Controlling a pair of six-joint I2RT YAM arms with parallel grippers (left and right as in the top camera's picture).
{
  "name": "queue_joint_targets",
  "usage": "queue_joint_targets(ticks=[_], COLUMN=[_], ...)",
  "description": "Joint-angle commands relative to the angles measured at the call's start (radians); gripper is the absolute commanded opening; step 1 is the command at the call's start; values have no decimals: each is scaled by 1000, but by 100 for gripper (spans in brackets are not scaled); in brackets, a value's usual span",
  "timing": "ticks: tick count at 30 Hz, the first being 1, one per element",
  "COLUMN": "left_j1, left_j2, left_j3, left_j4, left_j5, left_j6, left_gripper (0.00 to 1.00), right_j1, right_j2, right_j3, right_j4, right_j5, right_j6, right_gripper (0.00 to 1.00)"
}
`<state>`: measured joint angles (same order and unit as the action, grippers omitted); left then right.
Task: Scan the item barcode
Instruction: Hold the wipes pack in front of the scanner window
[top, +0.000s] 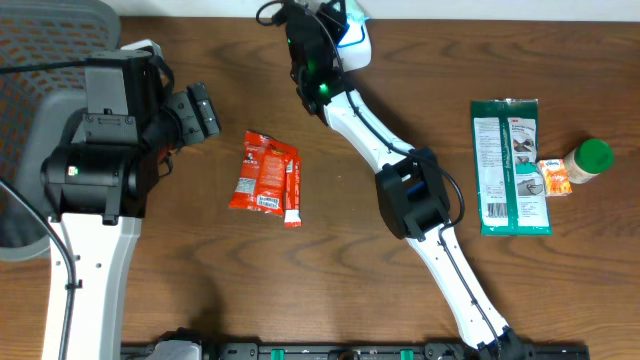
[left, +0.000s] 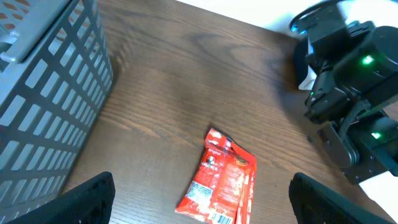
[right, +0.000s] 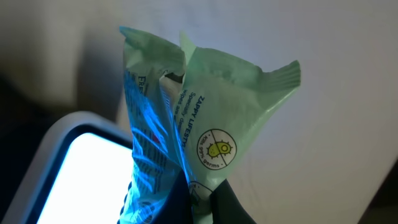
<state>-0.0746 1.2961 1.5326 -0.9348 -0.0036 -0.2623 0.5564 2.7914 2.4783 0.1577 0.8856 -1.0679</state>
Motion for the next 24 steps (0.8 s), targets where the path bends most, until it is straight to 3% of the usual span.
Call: queue_joint_targets(ticks=[1, 11, 18, 24], left_j1=[3, 3, 3, 3], left_j2=[2, 2, 2, 2], left_j3=[5, 5, 5, 5], left_j4=[0, 0, 0, 0], left_j5=[-8, -9, -8, -8], left_j6=[-2, -2, -2, -2], left_gripper=[90, 90, 90, 90], right_j1=[-33, -56, -40, -9], right_j2=[8, 8, 8, 8], right_j3=[-6, -22, -22, -22], right_j4=[0, -12, -166, -66], right_j5=[-26, -31, -53, -53], right_j6=[-48, -26, 230, 217], right_gripper=[1, 1, 1, 1])
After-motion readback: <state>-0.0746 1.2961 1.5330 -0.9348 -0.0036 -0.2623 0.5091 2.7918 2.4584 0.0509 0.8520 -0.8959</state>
